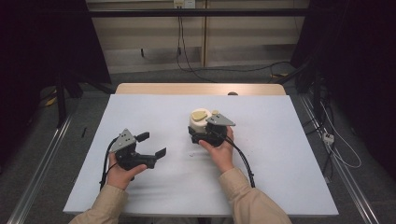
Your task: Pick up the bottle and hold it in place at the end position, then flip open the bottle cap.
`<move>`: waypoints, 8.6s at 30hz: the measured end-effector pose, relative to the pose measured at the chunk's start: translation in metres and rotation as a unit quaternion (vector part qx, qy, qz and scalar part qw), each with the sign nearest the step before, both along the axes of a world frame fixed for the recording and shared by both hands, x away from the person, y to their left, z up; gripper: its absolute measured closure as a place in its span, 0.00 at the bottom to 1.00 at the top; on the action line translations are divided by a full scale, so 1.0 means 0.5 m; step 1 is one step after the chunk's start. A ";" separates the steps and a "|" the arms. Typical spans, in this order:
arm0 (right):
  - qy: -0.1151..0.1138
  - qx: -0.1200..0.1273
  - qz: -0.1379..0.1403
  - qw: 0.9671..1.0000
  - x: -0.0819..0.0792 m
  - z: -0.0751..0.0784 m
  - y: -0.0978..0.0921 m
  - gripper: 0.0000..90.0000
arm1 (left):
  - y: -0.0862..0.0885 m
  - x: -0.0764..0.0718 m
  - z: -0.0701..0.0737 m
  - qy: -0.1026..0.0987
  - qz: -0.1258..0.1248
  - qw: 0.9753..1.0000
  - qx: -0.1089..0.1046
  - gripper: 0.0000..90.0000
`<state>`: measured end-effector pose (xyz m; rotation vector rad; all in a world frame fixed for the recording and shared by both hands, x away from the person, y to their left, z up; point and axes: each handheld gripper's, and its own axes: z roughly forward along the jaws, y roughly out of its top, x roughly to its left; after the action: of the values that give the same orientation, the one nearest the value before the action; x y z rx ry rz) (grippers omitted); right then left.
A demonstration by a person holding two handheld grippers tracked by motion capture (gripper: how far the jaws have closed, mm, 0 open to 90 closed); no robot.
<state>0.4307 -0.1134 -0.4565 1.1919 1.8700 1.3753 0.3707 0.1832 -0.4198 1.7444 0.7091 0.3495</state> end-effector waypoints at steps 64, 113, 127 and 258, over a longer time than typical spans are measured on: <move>0.011 0.012 0.004 1.000 0.004 -0.003 -0.003 0.06 | -0.075 0.104 0.036 0.030 -0.031 0.999 0.009 0.19; 0.015 0.015 0.004 1.000 0.004 -0.004 -0.004 0.05 | -0.161 0.152 0.065 0.048 -0.079 0.994 0.053 1.00; 0.015 0.015 0.004 1.000 0.004 -0.004 -0.004 0.05 | -0.181 0.159 0.072 0.048 -0.083 0.993 0.068 1.00; 0.015 0.011 0.002 1.000 0.004 -0.005 -0.001 0.05 | -0.249 0.178 0.121 0.048 -0.080 0.992 0.079 1.00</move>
<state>0.4327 -0.1141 -0.4591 1.2274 1.8840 1.3910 0.4598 0.0588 -0.3592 1.9662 0.6178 0.2170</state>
